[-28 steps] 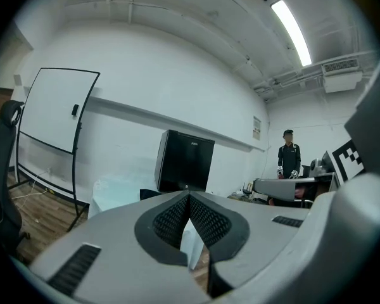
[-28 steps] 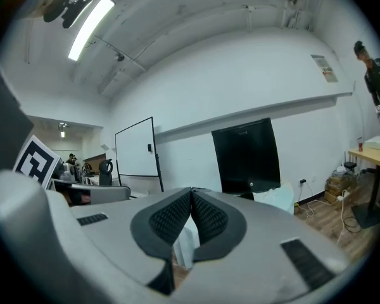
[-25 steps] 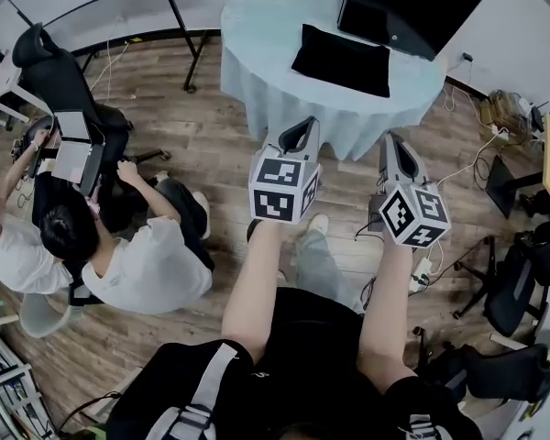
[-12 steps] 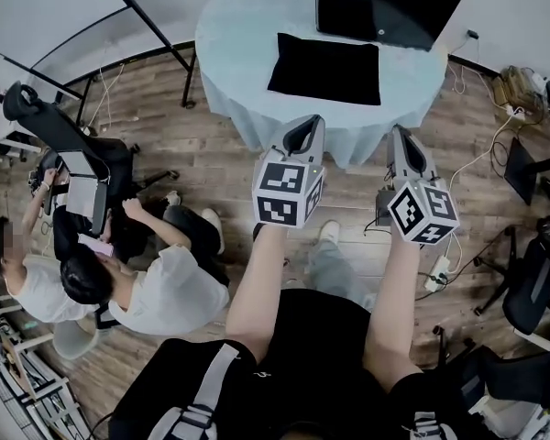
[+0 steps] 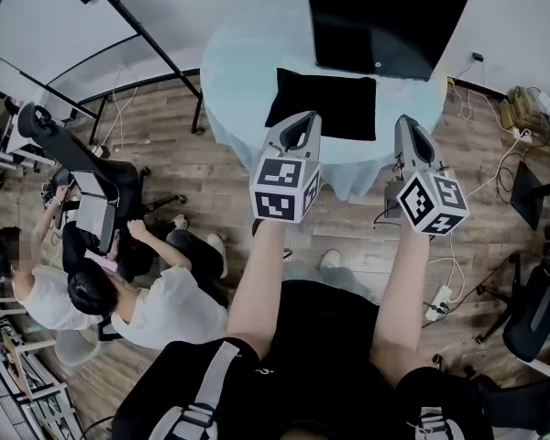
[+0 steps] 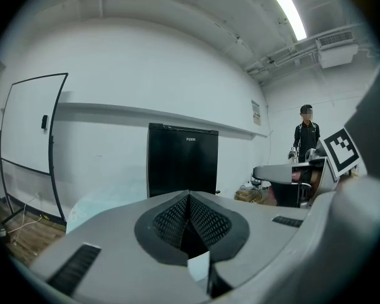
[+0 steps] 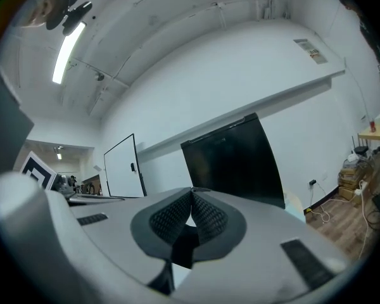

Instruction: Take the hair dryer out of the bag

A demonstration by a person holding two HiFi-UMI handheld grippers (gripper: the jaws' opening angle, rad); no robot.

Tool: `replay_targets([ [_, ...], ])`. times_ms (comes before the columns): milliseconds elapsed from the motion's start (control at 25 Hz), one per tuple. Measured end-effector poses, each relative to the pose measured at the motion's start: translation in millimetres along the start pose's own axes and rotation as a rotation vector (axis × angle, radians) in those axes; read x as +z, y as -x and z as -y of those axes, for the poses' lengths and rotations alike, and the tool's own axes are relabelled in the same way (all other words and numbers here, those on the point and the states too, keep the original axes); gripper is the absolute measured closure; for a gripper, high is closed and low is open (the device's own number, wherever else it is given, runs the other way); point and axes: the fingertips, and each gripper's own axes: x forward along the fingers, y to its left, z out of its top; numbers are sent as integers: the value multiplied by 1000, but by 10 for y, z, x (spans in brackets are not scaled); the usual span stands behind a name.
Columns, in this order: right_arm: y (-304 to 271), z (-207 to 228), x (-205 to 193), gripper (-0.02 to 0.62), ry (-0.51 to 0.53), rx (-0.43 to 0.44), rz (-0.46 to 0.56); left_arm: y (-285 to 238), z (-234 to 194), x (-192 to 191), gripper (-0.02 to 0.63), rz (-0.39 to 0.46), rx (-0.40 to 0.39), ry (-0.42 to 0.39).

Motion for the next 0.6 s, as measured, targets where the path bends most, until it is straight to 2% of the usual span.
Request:
replay_targets([
  [240,-200,24,122,594,9,36,6,-123,-139,79,594,-6,33,-18],
  [600,-557,256,-117,594,-10,21,-62,-537,-295,-161,594,-84,21,-22],
])
